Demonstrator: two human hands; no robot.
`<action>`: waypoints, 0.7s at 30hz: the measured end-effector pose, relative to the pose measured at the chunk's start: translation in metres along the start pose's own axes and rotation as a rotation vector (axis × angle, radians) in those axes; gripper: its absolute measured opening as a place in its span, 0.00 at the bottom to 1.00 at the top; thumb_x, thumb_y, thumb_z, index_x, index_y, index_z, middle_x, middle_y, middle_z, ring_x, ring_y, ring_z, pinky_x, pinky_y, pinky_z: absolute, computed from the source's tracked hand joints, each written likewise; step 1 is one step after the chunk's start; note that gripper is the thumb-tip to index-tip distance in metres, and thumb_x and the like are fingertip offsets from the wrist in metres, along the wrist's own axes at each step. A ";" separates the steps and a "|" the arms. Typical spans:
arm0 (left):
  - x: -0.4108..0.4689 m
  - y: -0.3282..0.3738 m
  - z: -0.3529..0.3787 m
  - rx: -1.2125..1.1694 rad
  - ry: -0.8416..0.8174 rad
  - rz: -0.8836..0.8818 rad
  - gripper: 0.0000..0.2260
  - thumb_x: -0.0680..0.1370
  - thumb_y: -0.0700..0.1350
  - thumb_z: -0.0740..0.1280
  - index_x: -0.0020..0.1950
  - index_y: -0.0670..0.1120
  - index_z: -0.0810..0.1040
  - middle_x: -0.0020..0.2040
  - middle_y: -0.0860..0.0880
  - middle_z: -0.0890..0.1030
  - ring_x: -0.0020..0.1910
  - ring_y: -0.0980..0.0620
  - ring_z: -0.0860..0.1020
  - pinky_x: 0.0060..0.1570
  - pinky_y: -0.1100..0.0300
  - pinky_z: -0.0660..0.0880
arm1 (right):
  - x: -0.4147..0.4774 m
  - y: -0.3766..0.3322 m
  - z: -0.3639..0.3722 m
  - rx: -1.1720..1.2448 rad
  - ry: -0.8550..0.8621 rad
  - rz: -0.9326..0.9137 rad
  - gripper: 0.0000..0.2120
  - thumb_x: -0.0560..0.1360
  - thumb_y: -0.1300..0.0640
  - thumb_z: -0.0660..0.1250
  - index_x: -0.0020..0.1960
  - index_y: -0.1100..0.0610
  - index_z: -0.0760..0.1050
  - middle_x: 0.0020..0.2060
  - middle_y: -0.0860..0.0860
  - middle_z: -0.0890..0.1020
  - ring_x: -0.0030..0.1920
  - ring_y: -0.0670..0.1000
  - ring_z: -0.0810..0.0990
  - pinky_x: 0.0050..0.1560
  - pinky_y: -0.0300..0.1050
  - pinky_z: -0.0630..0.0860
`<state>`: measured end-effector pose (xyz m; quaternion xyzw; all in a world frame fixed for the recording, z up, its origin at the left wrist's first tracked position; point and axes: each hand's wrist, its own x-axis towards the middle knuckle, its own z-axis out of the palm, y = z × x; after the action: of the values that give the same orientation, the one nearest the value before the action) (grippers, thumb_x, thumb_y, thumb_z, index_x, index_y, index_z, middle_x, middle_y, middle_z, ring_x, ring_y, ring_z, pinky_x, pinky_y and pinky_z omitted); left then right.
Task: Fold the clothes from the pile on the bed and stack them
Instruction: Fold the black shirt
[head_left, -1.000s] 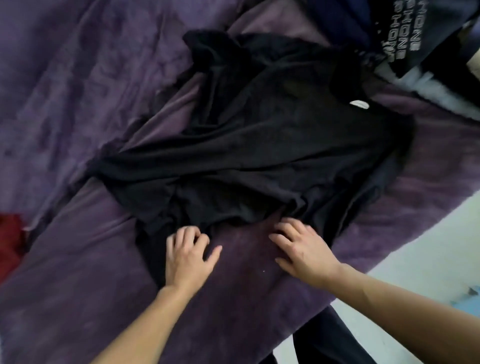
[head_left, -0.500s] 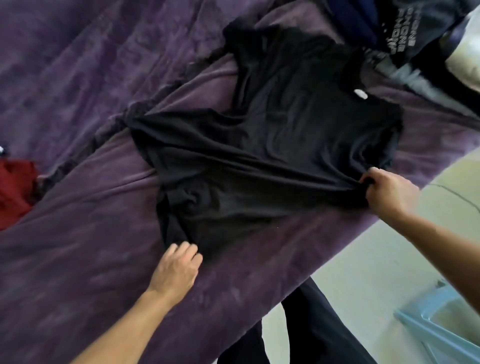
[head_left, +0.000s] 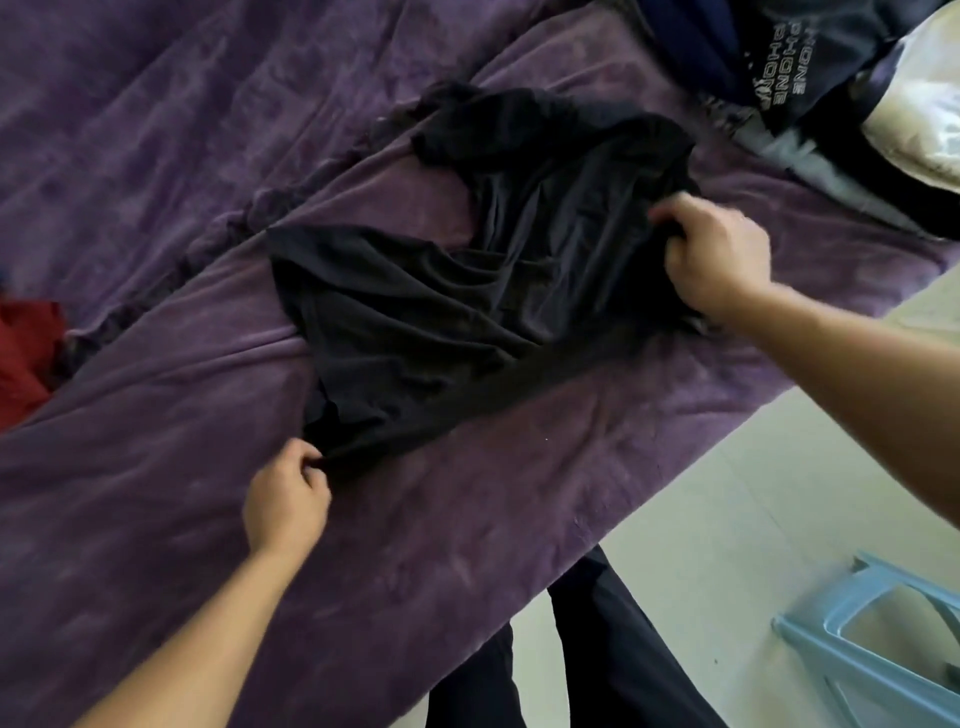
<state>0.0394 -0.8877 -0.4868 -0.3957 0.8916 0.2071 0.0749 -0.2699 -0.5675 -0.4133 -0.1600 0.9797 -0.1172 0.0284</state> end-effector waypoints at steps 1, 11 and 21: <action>0.013 0.002 -0.004 -0.027 0.037 -0.033 0.08 0.73 0.35 0.64 0.50 0.43 0.79 0.44 0.38 0.82 0.45 0.35 0.79 0.42 0.48 0.74 | 0.023 -0.011 0.000 -0.011 -0.036 -0.026 0.18 0.73 0.56 0.61 0.62 0.49 0.72 0.57 0.56 0.80 0.57 0.62 0.77 0.53 0.55 0.72; 0.057 0.062 0.001 0.029 0.136 0.223 0.11 0.72 0.34 0.67 0.54 0.40 0.79 0.53 0.40 0.76 0.53 0.36 0.73 0.50 0.43 0.70 | 0.036 0.020 0.036 -0.105 -0.142 -0.013 0.20 0.75 0.51 0.65 0.66 0.55 0.72 0.62 0.58 0.74 0.62 0.62 0.69 0.59 0.59 0.68; 0.209 0.133 0.012 0.380 -0.028 0.285 0.27 0.76 0.44 0.66 0.74 0.51 0.64 0.74 0.44 0.64 0.72 0.41 0.59 0.66 0.42 0.60 | 0.208 -0.026 0.070 0.005 -0.085 -0.305 0.33 0.72 0.44 0.67 0.73 0.54 0.62 0.72 0.55 0.65 0.71 0.59 0.63 0.64 0.60 0.65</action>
<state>-0.1998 -0.9436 -0.5191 -0.2416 0.9603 0.0494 0.1305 -0.4522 -0.6736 -0.4783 -0.3115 0.9417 -0.1156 0.0523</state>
